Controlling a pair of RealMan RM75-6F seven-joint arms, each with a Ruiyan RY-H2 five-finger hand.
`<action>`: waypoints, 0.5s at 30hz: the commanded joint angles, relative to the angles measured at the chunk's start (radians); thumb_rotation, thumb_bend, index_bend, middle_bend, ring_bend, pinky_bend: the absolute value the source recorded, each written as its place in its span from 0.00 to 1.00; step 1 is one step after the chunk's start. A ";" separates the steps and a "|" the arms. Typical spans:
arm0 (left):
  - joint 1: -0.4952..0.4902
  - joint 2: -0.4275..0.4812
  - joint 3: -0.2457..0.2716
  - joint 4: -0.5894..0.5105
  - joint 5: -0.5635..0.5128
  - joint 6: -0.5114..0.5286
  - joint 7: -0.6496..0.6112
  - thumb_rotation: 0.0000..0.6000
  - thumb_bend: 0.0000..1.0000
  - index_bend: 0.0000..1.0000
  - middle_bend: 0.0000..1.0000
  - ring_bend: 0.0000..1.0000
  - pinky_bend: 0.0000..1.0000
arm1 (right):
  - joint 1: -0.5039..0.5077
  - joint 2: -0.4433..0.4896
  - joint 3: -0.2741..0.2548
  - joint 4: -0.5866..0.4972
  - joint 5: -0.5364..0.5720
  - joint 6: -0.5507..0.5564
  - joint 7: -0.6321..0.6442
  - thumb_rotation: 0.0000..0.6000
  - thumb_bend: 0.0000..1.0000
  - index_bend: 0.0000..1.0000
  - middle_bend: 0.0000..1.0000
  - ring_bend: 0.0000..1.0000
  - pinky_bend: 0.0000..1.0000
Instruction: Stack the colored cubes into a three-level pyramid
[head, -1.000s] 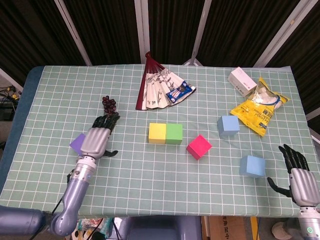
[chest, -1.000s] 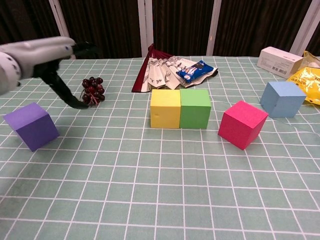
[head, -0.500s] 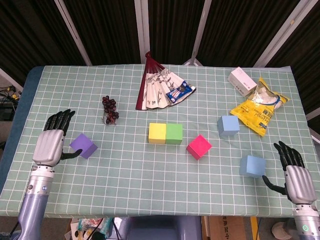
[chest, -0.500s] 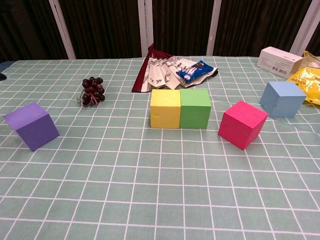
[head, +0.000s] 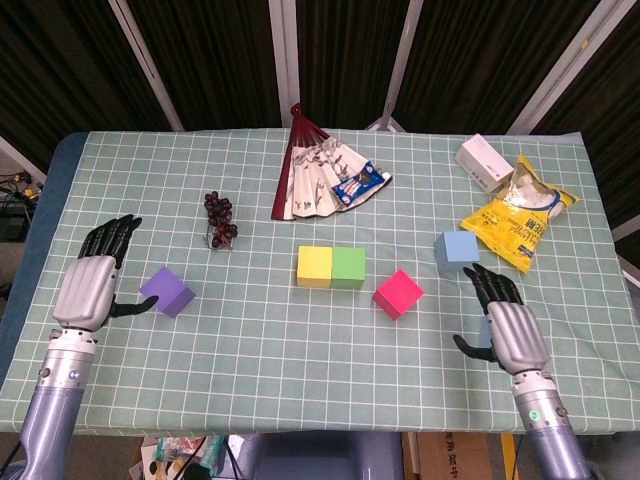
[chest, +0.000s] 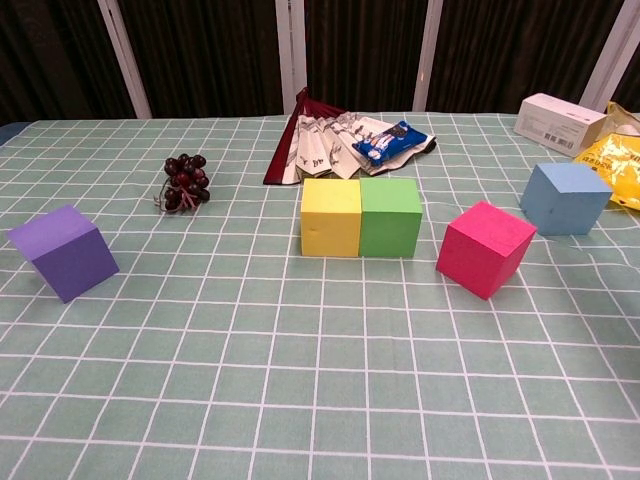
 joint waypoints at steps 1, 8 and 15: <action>0.005 0.004 -0.007 0.002 -0.001 -0.013 -0.006 1.00 0.15 0.00 0.02 0.00 0.00 | 0.084 -0.106 0.033 -0.001 0.097 -0.029 -0.107 1.00 0.27 0.00 0.00 0.00 0.00; 0.016 0.007 -0.025 0.005 -0.001 -0.032 -0.015 1.00 0.15 0.00 0.02 0.00 0.00 | 0.171 -0.266 0.062 0.074 0.219 -0.007 -0.206 1.00 0.27 0.00 0.00 0.00 0.00; 0.022 0.008 -0.040 0.009 -0.008 -0.047 -0.020 1.00 0.15 0.00 0.02 0.00 0.00 | 0.225 -0.370 0.076 0.150 0.278 0.003 -0.239 1.00 0.27 0.00 0.00 0.00 0.00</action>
